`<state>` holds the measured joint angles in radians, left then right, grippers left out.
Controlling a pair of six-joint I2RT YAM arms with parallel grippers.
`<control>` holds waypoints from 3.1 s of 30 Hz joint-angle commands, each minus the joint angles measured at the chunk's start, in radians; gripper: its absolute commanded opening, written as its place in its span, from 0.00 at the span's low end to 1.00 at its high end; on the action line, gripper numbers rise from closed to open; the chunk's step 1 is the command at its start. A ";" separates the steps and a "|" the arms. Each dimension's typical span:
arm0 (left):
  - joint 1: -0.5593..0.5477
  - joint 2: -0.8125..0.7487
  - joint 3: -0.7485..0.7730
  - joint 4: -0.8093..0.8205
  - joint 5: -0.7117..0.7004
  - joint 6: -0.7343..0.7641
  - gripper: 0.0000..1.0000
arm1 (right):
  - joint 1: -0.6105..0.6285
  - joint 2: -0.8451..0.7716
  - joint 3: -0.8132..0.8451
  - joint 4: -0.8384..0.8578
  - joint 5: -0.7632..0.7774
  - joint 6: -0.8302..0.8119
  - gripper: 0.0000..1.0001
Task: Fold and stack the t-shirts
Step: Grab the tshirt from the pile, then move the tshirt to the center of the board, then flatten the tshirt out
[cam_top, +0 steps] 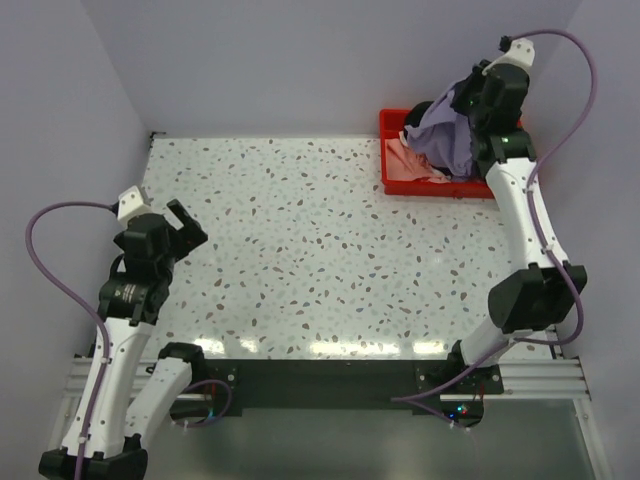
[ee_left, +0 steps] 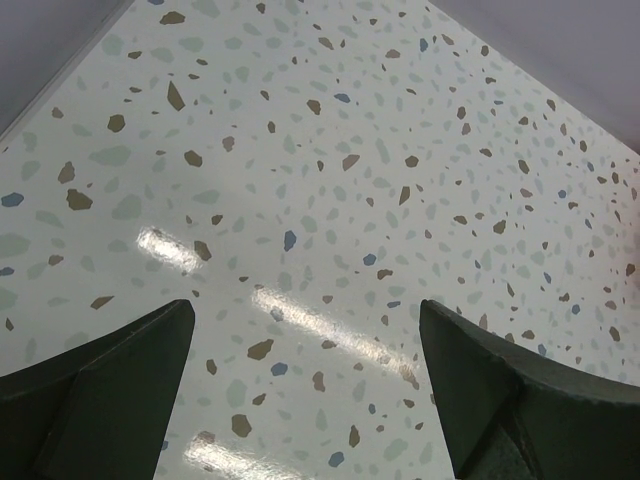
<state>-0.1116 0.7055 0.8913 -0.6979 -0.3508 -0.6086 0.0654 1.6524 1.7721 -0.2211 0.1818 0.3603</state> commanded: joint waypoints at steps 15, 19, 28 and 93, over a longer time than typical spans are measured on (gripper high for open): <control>0.006 -0.069 0.026 -0.002 0.042 -0.037 1.00 | 0.154 -0.094 0.417 -0.219 -0.337 -0.029 0.00; 0.007 -0.086 0.029 -0.006 0.041 -0.043 1.00 | 0.217 -0.109 0.447 -0.221 -0.395 -0.017 0.00; 0.007 -0.090 0.037 -0.023 0.036 -0.051 1.00 | 0.358 -0.112 0.493 -0.185 -0.476 0.017 0.00; -0.418 0.811 -0.200 0.520 0.334 -0.120 0.44 | 0.294 -0.594 -1.090 0.005 -0.074 0.177 0.00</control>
<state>-0.4866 1.4704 0.6739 -0.1757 0.0380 -0.7177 0.3637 1.0611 0.6956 -0.2684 0.1204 0.5198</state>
